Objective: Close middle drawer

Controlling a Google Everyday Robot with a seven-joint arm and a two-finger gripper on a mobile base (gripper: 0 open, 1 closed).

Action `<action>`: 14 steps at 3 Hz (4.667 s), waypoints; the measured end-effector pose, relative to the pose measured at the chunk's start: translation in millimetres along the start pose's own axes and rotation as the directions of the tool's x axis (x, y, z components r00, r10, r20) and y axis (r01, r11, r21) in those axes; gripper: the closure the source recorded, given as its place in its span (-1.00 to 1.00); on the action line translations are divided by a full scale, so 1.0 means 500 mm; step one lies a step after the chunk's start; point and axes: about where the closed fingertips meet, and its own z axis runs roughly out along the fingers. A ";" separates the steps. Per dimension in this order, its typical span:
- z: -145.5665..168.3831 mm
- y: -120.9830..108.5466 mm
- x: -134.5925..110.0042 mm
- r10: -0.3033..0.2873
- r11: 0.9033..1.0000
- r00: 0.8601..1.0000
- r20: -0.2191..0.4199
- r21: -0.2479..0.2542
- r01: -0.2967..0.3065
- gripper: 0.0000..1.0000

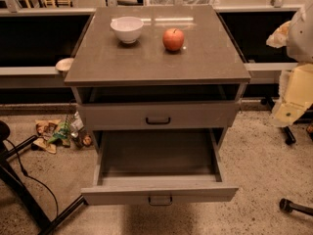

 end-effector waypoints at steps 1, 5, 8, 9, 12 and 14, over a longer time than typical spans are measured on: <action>0.000 0.000 0.000 0.000 1.000 1.000 0.000 0.000 0.000 -1.00; 0.294 0.158 0.005 -0.029 0.951 0.990 0.141 -0.302 0.071 -1.00; 0.556 0.272 0.047 -0.077 0.862 0.956 0.282 -0.463 0.206 -1.00; 0.632 0.316 0.068 -0.039 0.837 0.951 0.306 -0.509 0.199 -1.00; 0.778 0.369 0.112 -0.035 0.830 0.952 0.303 -0.521 0.196 -1.00; 0.894 0.402 0.188 -0.109 0.836 0.921 0.375 -0.466 0.289 -0.63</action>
Offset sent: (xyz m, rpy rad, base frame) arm -0.0120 0.0109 -0.0854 0.0886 0.1574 0.0895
